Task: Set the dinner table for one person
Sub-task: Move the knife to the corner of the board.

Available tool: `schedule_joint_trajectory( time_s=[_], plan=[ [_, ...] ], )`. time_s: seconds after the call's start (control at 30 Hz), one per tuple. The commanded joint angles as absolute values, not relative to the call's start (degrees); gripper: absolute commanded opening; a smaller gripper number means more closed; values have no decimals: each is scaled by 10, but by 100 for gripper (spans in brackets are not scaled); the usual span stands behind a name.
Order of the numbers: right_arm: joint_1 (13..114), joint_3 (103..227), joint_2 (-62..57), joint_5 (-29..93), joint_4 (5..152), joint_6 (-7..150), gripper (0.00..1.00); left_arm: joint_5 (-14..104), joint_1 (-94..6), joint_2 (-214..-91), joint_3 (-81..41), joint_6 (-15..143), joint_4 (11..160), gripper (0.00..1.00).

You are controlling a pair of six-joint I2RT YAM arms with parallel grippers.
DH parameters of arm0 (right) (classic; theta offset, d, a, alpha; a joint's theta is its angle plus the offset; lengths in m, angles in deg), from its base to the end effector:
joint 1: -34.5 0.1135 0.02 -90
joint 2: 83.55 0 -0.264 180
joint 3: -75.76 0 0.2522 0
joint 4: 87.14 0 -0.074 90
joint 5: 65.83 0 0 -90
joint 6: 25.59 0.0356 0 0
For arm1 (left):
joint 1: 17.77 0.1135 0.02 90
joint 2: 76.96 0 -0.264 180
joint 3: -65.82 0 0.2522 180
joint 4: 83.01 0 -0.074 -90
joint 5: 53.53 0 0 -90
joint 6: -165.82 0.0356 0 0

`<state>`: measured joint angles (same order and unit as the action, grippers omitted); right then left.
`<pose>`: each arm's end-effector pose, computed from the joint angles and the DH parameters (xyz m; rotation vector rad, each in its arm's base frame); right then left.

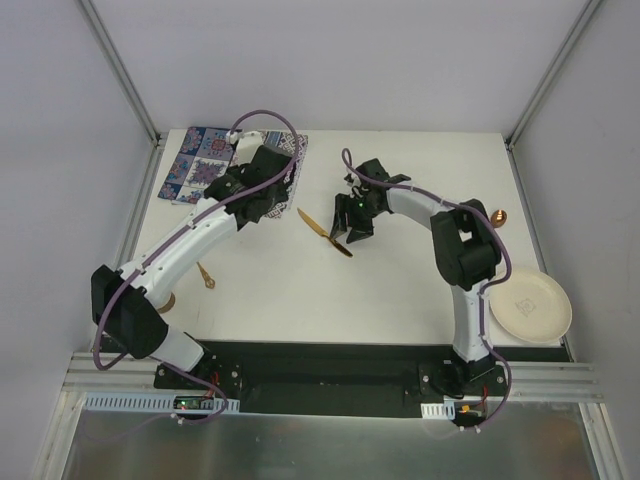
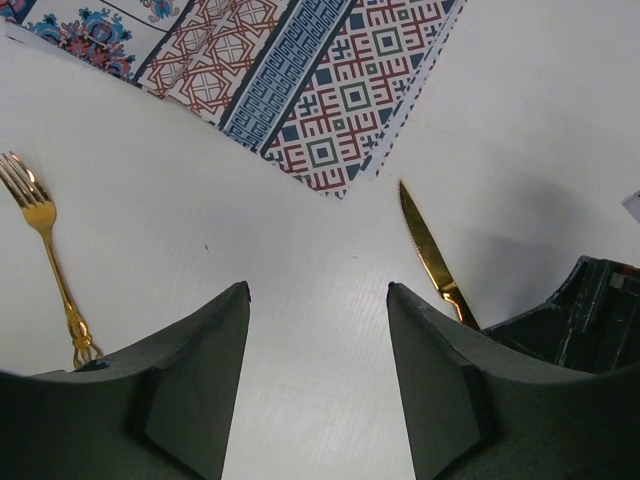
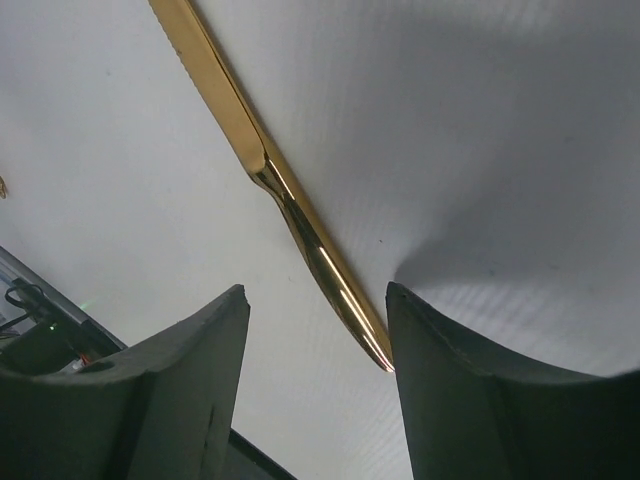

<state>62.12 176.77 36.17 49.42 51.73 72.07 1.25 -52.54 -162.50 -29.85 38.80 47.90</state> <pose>0.3856 0.2189 0.1701 -0.6204 2.5972 0.7866 0.2811 -0.1701 0.3562 -0.3571 2.0802 -0.0475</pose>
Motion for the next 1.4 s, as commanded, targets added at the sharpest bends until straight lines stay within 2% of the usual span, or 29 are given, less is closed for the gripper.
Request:
schedule_joint_trajectory(
  time_s=[0.0,0.53,0.77,0.87,1.1,1.27,1.37],
  plan=[
    [637,1818,384,522,517,731,60,-25,-519,-1577,-284,389,506,56],
    [661,1801,429,510,483,753,60,-8,-512,-1483,-234,406,526,59],
    [661,1755,418,523,488,768,50,11,-512,-1434,-198,407,536,59],
    [663,1744,411,512,508,790,50,12,-512,-1407,-181,407,540,59],
    [673,1784,419,457,500,809,50,11,-512,-1360,-156,423,541,65],
    [682,1789,409,403,513,768,51,17,-512,-1343,-138,431,547,69],
    [695,1843,418,301,428,727,52,31,-512,-1335,-124,434,559,70]
  ],
)
